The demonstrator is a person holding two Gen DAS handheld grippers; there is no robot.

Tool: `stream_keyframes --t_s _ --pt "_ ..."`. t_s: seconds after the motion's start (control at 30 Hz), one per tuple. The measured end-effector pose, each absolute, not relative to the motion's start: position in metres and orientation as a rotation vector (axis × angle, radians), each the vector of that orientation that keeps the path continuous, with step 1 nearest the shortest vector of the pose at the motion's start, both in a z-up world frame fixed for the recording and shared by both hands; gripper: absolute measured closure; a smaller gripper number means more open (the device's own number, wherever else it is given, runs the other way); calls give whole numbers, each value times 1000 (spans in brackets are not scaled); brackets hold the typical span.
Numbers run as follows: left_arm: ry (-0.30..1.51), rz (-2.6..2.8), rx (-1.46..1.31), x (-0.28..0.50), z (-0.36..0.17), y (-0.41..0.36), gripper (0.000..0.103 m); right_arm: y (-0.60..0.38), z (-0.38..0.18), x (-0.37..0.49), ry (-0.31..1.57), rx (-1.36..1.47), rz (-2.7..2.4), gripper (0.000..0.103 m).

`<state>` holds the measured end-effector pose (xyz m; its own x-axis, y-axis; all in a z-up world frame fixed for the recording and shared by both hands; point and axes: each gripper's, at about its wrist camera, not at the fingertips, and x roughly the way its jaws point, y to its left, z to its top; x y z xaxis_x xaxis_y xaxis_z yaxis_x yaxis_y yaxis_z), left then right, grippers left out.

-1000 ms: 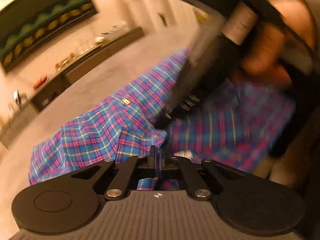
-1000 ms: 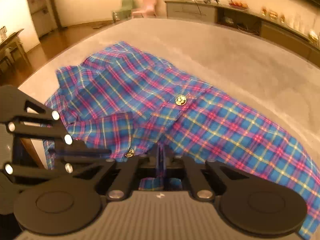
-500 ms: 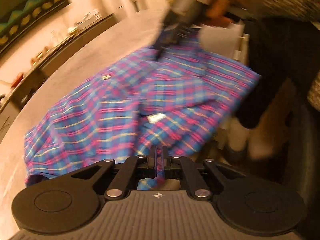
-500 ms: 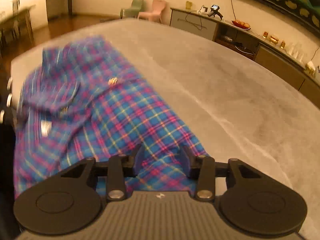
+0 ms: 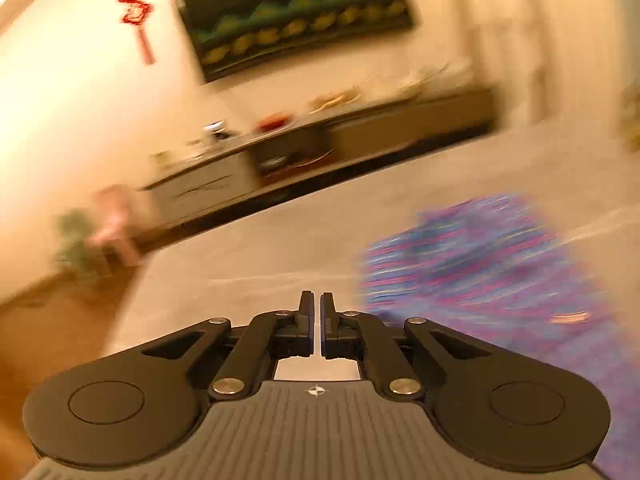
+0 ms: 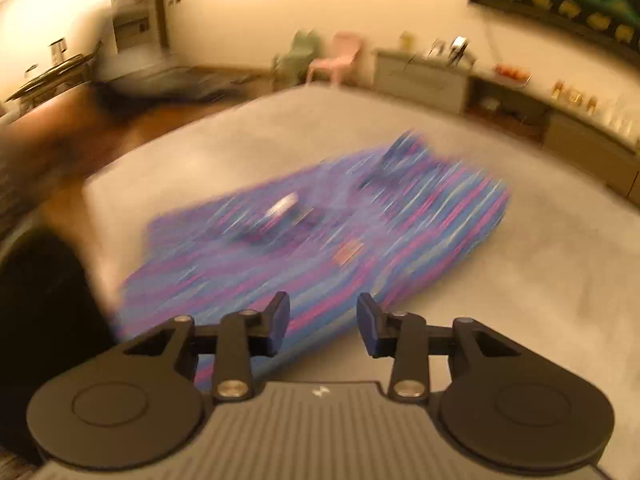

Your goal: Fold clothes

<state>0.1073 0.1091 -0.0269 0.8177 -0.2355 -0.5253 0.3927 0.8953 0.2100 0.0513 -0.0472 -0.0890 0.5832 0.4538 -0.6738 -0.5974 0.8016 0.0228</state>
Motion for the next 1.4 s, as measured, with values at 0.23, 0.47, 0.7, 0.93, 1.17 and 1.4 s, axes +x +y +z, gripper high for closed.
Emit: stream_keyframes --t_s 0.23,0.47,0.7,0.93,1.17,1.4 --pt "707 -612 535 54 -104 54 98 -26 -146 207 710 -363 544 70" --pt "632 -359 593 129 -101 99 99 -69 -163 160 919 -254 484 74" --pt "610 -444 351 133 -62 156 99 -102 -121 155 723 -134 573 40" --pt "702 -442 349 140 -88 172 99 -88 -173 246 894 -161 700 98" --pt "729 -384 341 168 -101 172 99 -118 -199 249 894 57 507 99" --pt "666 -529 339 154 -85 139 99 -115 -150 215 710 -56 403 64"
